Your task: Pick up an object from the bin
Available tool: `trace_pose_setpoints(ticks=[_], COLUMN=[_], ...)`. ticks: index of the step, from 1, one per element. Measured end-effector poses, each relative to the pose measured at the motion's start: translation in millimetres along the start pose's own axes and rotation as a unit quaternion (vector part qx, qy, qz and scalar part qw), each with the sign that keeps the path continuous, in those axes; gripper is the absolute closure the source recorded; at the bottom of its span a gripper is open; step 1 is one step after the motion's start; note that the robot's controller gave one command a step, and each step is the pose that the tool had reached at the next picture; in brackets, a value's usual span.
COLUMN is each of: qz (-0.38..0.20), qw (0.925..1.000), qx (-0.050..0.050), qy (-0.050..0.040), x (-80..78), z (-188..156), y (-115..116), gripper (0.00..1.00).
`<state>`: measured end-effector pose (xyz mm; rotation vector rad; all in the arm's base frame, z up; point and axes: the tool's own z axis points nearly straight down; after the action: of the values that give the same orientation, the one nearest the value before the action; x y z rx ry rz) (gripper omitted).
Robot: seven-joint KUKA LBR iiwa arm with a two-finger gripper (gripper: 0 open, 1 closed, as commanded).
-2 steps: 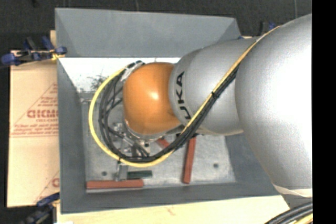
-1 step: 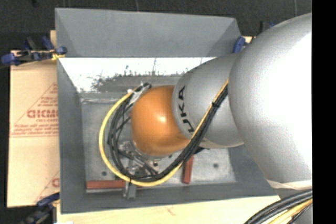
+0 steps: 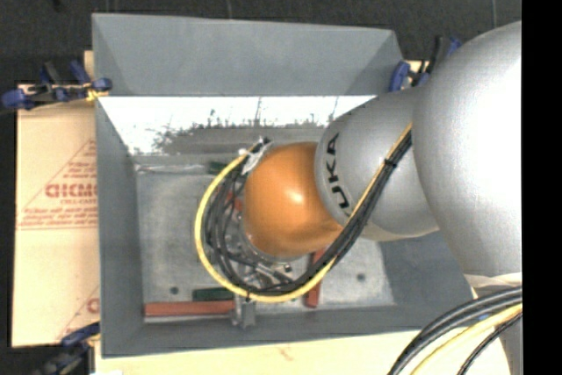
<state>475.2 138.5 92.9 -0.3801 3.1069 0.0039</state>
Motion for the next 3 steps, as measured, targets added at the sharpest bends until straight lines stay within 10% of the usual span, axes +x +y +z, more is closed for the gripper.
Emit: trace_pose_setpoints(ticks=[1,3], qz=[0.077,0.079], qw=[0.9970,0.9969], qx=[0.001,0.001], qy=[0.0043,0.0043], x=[0.5,0.3], z=[20.2,20.1], y=[3.5,3.5], gripper=[1.00,1.00])
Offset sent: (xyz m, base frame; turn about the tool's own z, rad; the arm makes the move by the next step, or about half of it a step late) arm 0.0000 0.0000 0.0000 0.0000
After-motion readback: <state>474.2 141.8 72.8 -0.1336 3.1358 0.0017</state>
